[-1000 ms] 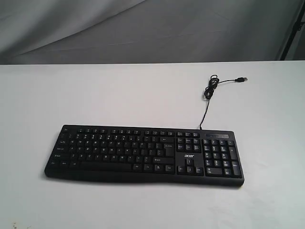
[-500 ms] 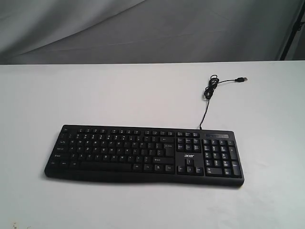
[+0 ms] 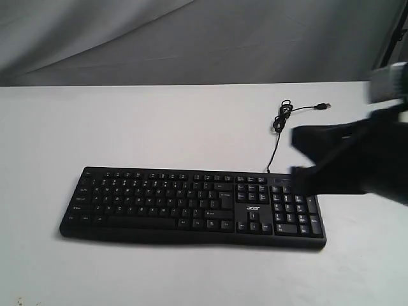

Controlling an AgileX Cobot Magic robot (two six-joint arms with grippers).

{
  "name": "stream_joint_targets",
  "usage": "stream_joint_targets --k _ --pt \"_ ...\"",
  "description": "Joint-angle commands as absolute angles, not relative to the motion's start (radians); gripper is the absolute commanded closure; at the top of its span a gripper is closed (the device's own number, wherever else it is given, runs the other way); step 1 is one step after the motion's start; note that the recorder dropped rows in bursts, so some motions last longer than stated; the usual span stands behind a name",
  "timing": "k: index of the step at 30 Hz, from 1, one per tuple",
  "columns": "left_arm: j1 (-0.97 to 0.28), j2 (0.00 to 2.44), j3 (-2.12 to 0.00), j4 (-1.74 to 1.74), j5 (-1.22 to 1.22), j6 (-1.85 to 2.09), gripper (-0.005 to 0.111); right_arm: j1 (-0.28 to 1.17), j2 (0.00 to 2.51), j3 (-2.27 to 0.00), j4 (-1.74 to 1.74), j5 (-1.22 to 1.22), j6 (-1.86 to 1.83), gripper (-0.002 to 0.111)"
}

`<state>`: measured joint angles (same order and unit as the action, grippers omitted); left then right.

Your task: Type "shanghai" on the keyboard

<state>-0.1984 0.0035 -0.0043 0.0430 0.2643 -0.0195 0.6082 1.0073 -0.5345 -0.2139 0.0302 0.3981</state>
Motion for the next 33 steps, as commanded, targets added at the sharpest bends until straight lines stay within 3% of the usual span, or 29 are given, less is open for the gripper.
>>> stream_joint_targets --k 1,9,20,33 --pt "-0.202 0.000 0.000 0.044 0.260 -0.022 0.107 0.771 1.292 -0.699 -0.056 0.088 0.121 0.108" --pt "-0.202 0.000 0.000 0.044 0.260 -0.022 0.107 0.856 1.621 -0.886 -0.013 0.092 0.105 0.108" --pt "-0.202 0.000 0.000 0.044 0.260 -0.022 0.107 0.918 1.779 -1.021 -0.009 0.090 0.105 0.108" --pt "-0.202 0.000 0.000 0.044 0.260 -0.022 0.107 0.918 2.060 -1.404 -0.009 0.257 0.024 0.108"
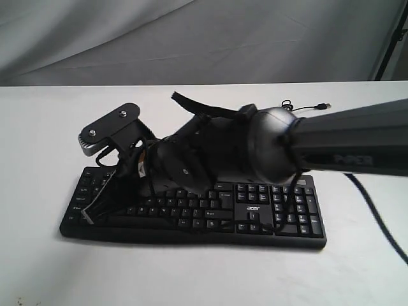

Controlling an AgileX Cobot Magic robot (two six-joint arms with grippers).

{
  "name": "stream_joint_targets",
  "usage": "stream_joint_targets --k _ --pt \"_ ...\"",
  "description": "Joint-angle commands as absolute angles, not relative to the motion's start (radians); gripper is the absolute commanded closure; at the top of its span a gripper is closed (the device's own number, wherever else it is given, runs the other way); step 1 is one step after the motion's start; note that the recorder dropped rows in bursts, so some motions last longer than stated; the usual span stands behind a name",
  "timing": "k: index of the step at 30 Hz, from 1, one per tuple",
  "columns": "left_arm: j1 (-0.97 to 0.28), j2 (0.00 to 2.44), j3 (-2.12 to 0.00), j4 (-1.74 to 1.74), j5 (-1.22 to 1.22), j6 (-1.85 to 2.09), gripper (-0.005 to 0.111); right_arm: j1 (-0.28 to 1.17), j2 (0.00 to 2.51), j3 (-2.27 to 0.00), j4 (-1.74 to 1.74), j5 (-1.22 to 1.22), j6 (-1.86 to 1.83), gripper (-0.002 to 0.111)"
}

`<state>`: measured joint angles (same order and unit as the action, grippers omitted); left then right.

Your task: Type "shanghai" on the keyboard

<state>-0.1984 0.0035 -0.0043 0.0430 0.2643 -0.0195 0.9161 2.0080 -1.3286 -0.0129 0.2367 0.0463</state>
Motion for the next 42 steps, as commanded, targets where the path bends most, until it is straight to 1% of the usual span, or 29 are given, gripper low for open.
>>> stream_joint_targets --k 1,6,14,24,42 --pt "-0.202 0.000 0.000 0.044 0.260 -0.022 0.107 0.918 2.075 -1.420 -0.009 0.257 0.024 0.108" --pt "-0.202 0.000 0.000 0.044 0.260 -0.022 0.107 0.920 2.153 -1.496 -0.007 0.273 0.019 0.108" --pt "-0.202 0.000 0.000 0.044 0.260 -0.022 0.107 0.920 2.262 -1.650 0.008 0.363 -0.058 0.108" --pt "-0.202 0.000 0.000 0.044 0.260 -0.022 0.107 0.920 2.296 -1.655 0.015 0.324 -0.135 0.108" --pt "-0.202 0.000 0.000 0.044 0.260 -0.022 0.107 0.924 2.323 -1.655 0.012 0.276 -0.153 0.108"
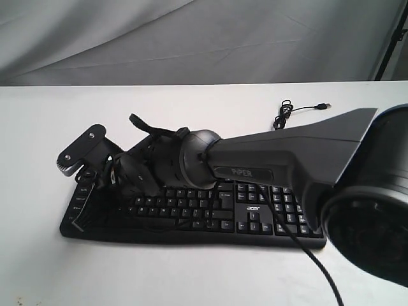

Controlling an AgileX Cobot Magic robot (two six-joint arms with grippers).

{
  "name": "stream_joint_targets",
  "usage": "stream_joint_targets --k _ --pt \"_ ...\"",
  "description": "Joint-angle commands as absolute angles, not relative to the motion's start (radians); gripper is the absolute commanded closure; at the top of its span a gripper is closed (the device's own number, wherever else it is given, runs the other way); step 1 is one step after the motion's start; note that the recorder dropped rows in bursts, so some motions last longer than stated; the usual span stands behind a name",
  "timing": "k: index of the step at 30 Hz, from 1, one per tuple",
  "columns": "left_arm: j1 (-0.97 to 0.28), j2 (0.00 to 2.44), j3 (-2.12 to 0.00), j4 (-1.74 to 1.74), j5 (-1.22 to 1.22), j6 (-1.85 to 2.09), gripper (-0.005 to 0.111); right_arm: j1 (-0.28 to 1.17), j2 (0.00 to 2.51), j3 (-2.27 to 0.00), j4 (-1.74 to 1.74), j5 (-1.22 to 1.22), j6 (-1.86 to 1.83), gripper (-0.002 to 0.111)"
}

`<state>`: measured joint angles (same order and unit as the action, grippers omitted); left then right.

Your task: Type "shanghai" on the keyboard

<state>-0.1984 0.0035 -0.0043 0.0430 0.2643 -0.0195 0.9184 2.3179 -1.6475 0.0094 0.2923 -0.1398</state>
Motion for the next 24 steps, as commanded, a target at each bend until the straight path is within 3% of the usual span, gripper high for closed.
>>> stream_joint_targets --k 1,16,24 --pt "-0.202 0.000 0.000 0.044 0.260 -0.022 0.107 0.924 2.326 -1.655 0.012 0.276 -0.153 0.108" --pt "-0.202 0.000 0.000 0.044 0.260 -0.022 0.107 0.924 2.276 -1.639 -0.018 0.300 -0.151 0.108" --pt "-0.202 0.000 0.000 0.044 0.260 -0.022 0.107 0.851 2.091 -1.323 -0.016 0.162 -0.116 0.108"
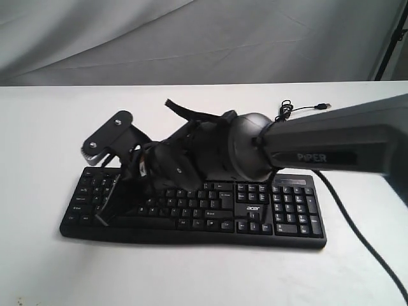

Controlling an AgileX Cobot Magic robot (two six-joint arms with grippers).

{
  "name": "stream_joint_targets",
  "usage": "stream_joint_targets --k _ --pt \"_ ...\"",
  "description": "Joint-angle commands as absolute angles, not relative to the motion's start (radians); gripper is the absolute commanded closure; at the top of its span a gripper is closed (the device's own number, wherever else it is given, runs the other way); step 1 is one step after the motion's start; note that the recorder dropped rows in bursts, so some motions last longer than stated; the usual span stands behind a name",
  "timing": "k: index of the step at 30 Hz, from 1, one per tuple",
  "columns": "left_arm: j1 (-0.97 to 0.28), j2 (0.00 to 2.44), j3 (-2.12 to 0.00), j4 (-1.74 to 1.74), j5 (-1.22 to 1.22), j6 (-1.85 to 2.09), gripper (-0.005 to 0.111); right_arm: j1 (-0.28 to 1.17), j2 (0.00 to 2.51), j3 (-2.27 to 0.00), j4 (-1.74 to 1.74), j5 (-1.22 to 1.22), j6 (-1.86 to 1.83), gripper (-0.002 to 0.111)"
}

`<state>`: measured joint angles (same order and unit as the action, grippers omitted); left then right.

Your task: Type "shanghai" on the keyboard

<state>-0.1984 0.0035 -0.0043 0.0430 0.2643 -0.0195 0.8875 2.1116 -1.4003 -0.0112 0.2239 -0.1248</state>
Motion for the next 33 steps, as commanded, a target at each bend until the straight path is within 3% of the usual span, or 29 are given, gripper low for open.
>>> stream_joint_targets --k 1,33 --pt "-0.202 0.000 0.000 0.044 0.260 -0.022 0.107 0.848 2.091 -1.314 -0.015 0.149 -0.116 0.108" --pt "-0.202 0.000 0.000 0.044 0.260 -0.022 0.107 0.847 2.122 -1.298 -0.008 0.139 -0.118 0.108"
